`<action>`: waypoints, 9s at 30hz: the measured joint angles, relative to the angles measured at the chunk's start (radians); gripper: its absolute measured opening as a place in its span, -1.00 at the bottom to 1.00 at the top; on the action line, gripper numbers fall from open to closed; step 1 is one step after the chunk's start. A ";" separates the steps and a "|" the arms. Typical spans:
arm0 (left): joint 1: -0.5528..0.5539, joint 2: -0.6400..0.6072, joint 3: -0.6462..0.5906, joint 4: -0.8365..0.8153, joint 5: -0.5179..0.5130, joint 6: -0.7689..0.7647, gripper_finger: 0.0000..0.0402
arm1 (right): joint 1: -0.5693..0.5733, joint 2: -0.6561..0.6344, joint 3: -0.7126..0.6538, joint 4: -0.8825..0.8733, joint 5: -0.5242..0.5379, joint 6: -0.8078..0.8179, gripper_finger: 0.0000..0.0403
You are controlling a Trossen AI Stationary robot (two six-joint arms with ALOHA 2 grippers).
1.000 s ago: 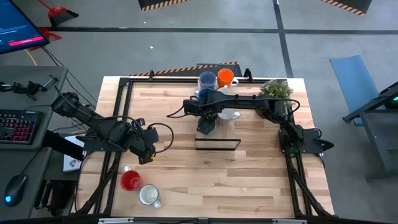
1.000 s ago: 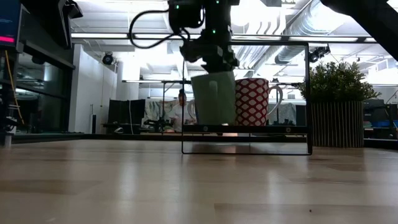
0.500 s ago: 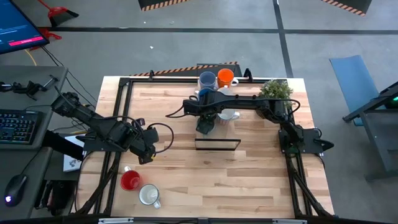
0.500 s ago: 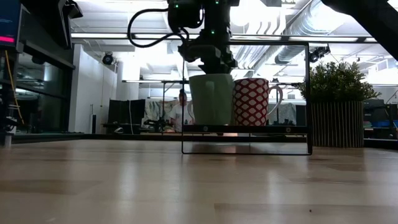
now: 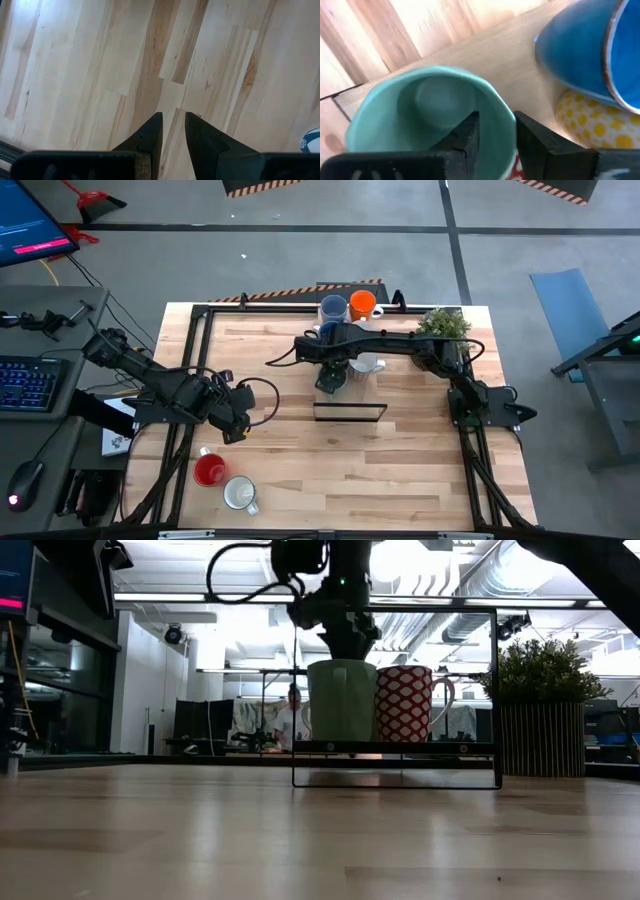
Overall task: Place coffee mugs
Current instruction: Put the green mug on the shelf next to the dark blue mug, then put the red mug on the shelf next to the green mug
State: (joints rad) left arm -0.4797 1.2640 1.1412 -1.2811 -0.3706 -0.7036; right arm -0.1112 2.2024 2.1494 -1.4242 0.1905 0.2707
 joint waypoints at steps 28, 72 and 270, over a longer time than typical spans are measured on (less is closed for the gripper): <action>0.000 0.000 0.000 0.001 -0.035 0.000 -0.63 | 0.062 0.064 0.153 -0.068 -0.087 -0.026 -0.67; 0.000 0.000 0.000 0.001 -0.036 0.000 -0.63 | -0.080 0.078 0.153 -0.071 0.008 -0.092 -0.67; -0.314 0.255 -0.172 0.146 0.468 -0.477 -0.96 | 0.626 -1.128 -1.727 1.150 0.195 0.488 -0.67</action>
State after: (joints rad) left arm -0.7941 1.5190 0.9695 -1.1354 0.0975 -1.1809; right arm 0.5148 1.0744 0.4225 -0.2743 0.3860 0.7586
